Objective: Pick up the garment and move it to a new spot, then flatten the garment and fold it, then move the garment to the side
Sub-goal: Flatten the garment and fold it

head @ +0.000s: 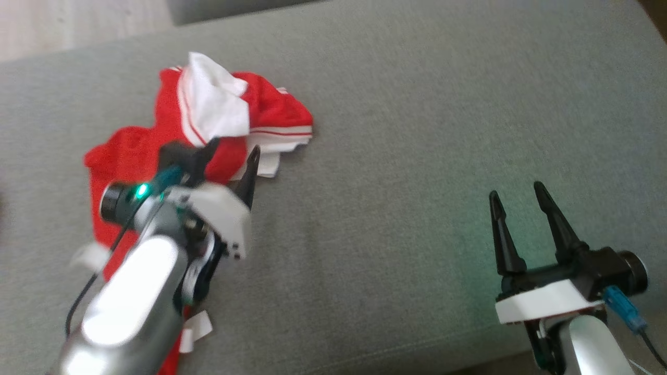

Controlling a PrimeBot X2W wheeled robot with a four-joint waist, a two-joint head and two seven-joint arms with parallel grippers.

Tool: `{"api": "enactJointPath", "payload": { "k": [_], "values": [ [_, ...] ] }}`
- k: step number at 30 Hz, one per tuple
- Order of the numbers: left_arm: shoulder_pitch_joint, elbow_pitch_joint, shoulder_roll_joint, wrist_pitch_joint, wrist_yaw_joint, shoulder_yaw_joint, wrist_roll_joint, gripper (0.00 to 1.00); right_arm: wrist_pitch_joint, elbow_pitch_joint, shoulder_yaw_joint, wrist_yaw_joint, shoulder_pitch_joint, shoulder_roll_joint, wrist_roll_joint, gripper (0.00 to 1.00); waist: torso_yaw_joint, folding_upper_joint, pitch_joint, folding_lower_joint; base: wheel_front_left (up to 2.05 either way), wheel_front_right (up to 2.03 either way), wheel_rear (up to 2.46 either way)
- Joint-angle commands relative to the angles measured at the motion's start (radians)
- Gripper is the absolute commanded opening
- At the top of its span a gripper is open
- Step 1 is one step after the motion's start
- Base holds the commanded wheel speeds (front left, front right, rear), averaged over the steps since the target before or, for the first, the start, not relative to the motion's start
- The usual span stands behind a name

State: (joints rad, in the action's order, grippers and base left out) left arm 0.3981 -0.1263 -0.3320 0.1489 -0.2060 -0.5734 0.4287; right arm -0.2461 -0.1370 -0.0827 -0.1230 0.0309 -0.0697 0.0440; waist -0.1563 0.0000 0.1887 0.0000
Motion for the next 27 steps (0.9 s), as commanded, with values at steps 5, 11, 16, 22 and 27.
{"api": "enactJointPath", "payload": {
  "k": [5, 11, 16, 22, 27],
  "values": [
    [0.213, -0.233, 0.011, -0.038, 0.028, -0.013, -0.095, 1.0, -0.013, 0.024, -0.035, -0.008, 0.054, 0.007, 0.003, 1.0, -0.071, 0.0, 0.076, 0.0, 0.0, 0.0, 0.0],
    [0.3, -0.403, 0.022, -0.077, 0.008, -0.036, -0.155, 1.0, -0.015, 0.011, -0.034, -0.008, 0.063, 0.01, 0.005, 1.0, -0.089, 0.0, 0.082, 0.0, 0.0, 0.0, 0.0],
    [0.329, -0.498, 0.033, -0.116, 0.004, -0.031, -0.152, 1.0, -0.015, 0.01, -0.031, -0.008, 0.061, 0.013, 0.005, 1.0, -0.093, 0.0, 0.072, 0.0, 0.0, 0.0, 0.0],
    [0.347, -0.551, 0.056, -0.15, 0.022, -0.021, -0.119, 0.22, -0.015, 0.016, -0.024, -0.008, 0.049, 0.016, 0.003, 1.0, -0.078, 0.0, 0.058, 0.0, 0.0, 0.0, 0.0],
    [0.36, -0.567, 0.073, -0.174, 0.037, -0.013, -0.095, 0.02, -0.016, 0.014, -0.027, -0.008, 0.051, 0.017, 0.003, 1.0, -0.072, 0.0, 0.053, 0.0, 0.0, 0.0, 0.0]
  ]
}}
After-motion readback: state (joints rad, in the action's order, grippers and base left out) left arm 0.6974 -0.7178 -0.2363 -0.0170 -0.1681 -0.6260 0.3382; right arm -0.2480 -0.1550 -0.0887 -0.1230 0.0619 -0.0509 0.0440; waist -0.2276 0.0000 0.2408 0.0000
